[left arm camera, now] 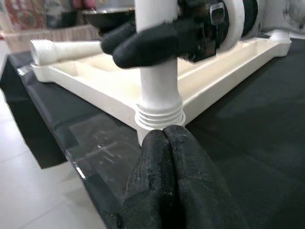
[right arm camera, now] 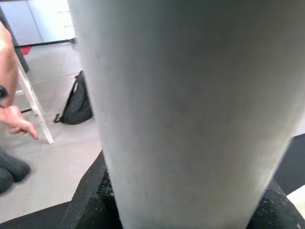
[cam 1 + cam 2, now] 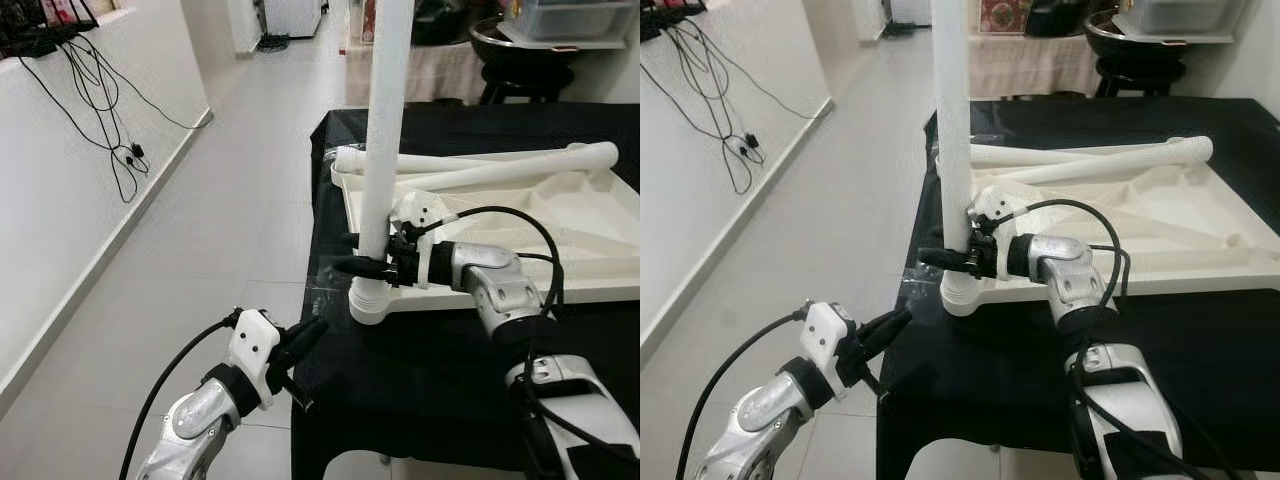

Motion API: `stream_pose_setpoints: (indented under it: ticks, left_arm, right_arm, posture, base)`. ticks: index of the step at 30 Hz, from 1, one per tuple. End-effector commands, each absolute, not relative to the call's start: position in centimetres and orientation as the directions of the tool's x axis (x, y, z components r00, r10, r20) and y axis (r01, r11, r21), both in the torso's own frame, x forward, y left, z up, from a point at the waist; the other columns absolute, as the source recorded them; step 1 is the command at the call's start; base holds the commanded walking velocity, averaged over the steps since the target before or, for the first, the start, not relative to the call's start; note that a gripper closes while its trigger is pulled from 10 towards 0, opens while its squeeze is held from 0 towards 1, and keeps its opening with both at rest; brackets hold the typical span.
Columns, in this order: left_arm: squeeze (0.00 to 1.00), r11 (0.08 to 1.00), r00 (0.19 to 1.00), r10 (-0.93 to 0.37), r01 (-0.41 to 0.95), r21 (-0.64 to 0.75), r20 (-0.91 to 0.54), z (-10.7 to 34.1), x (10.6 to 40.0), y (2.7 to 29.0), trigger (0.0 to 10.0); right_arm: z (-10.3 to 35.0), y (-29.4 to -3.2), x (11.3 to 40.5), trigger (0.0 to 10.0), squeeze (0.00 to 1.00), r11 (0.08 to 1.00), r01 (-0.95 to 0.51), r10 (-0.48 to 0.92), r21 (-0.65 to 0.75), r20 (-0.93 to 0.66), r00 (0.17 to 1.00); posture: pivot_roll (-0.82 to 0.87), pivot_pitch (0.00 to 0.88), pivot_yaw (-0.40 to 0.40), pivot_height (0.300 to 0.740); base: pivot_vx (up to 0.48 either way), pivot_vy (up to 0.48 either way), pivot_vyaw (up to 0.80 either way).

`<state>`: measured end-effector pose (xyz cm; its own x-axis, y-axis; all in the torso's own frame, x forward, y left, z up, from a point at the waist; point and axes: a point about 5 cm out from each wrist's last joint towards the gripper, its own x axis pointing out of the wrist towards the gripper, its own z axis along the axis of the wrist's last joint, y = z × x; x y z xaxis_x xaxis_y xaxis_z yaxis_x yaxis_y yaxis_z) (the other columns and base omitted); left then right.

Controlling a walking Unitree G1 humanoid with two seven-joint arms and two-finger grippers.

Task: Building children table

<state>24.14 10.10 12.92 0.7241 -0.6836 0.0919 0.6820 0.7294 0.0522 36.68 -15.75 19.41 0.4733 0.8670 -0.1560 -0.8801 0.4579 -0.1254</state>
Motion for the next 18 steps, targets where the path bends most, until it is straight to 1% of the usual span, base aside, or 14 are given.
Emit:
stream_pose_setpoints:
  ticks: [1,2,3,4,5,6,8,9,10,12,14,16,17,18]
  left_arm:
    - [0.00,0.735,0.733,-0.678,0.674,0.069,0.064,12.6,23.6,10.4,10.0]
    - [0.00,0.742,0.740,-0.670,0.667,0.060,0.063,12.6,23.3,10.6,10.0]
    - [0.00,0.747,0.744,-0.665,0.663,0.055,0.063,12.6,23.1,10.7,10.0]
    - [0.00,0.747,0.744,-0.665,0.663,0.055,0.063,12.6,23.1,10.7,10.0]
    - [0.00,0.753,0.750,-0.658,0.656,0.053,0.061,12.6,22.9,11.0,10.0]
    - [0.00,0.757,0.754,-0.654,0.652,0.052,0.059,12.6,22.8,11.2,10.0]
    - [0.00,0.757,0.754,-0.654,0.652,0.052,0.059,12.6,22.8,11.2,10.0]
    - [0.00,0.762,0.760,-0.647,0.645,0.055,0.058,12.7,22.7,11.5,10.0]
    - [0.00,0.768,0.765,-0.641,0.638,0.059,0.059,12.6,22.9,11.6,10.0]
    - [0.00,0.761,0.759,-0.648,0.645,0.064,0.057,12.6,23.2,11.6,10.0]
    - [0.00,0.761,0.759,-0.648,0.645,0.064,0.057,12.6,23.2,11.6,10.0]
    - [0.00,0.755,0.754,-0.655,0.652,0.063,0.053,12.5,23.5,11.6,10.0]
    - [0.00,0.755,0.754,-0.655,0.652,0.063,0.053,12.5,23.5,11.6,10.0]
    - [0.00,0.759,0.757,-0.651,0.648,0.063,0.055,12.5,23.7,11.6,10.0]
  right_arm:
    - [17.3,-17.0,36.2,0.0,0.00,0.548,-0.830,0.808,-0.102,-0.194,0.557]
    - [16.1,-17.5,35.4,0.0,0.00,0.622,-0.779,0.757,-0.085,-0.191,0.625]
    - [15.3,-17.8,34.9,0.0,0.00,0.664,-0.744,0.723,-0.070,-0.190,0.664]
    - [15.3,-17.8,34.9,0.0,0.00,0.664,-0.744,0.723,-0.070,-0.190,0.664]
    - [13.3,-17.5,33.4,0.0,0.00,0.810,-0.584,0.567,-0.049,-0.186,0.802]
    - [12.2,-17.6,32.1,0.0,0.00,0.899,-0.437,0.423,-0.038,-0.193,0.886]
    - [12.2,-17.6,32.1,0.0,0.00,0.899,-0.437,0.423,-0.038,-0.193,0.886]
    - [10.5,-17.8,30.0,0.0,0.00,0.955,-0.294,0.276,-0.035,-0.250,0.928]
    - [9.9,-18.4,28.5,0.0,0.00,0.983,-0.170,0.146,-0.064,-0.272,0.951]
    - [10.1,-19.3,28.3,0.0,0.00,0.992,-0.067,0.036,-0.111,-0.257,0.966]
    - [10.1,-19.3,28.3,0.0,0.00,0.992,-0.067,0.036,-0.111,-0.257,0.966]
    - [11.4,-18.4,29.3,0.0,0.00,0.989,-0.094,0.067,-0.115,-0.214,0.975]
    - [11.4,-18.4,29.3,0.0,0.00,0.989,-0.094,0.067,-0.115,-0.214,0.975]
    - [12.2,-17.5,29.9,10.0,0.00,0.986,-0.132,0.111,-0.099,-0.186,0.976]
  posture:
    - [0.01,0.077,0.040,0.740]
    - [0.00,0.086,0.038,0.740]
    - [0.00,0.086,0.038,0.740]
    - [0.00,0.086,0.038,0.740]
    - [0.00,0.099,0.042,0.740]
    - [-0.01,0.102,0.045,0.740]
    - [-0.01,0.102,0.045,0.740]
    - [-0.03,0.115,0.065,0.740]
    - [-0.03,0.109,0.087,0.740]
    - [-0.04,0.095,0.095,0.740]
    - [-0.04,0.095,0.095,0.740]
    - [-0.02,0.097,0.088,0.740]
    - [-0.02,0.097,0.088,0.740]
    - [-0.02,0.089,0.085,0.740]
  base:
    - [0.000,0.000,0.00]
    - [0.000,0.000,0.00]
    - [0.000,0.000,0.00]
    - [0.000,0.000,0.00]
    - [0.000,0.000,0.00]
    - [0.000,0.000,0.00]
    - [0.000,0.000,0.00]
    - [0.000,0.000,0.00]
    - [0.000,0.000,0.00]
    - [0.000,0.000,0.00]
    - [0.000,0.000,0.00]
    - [0.000,0.000,0.00]
    - [0.000,0.000,0.00]
    - [0.000,0.000,0.00]
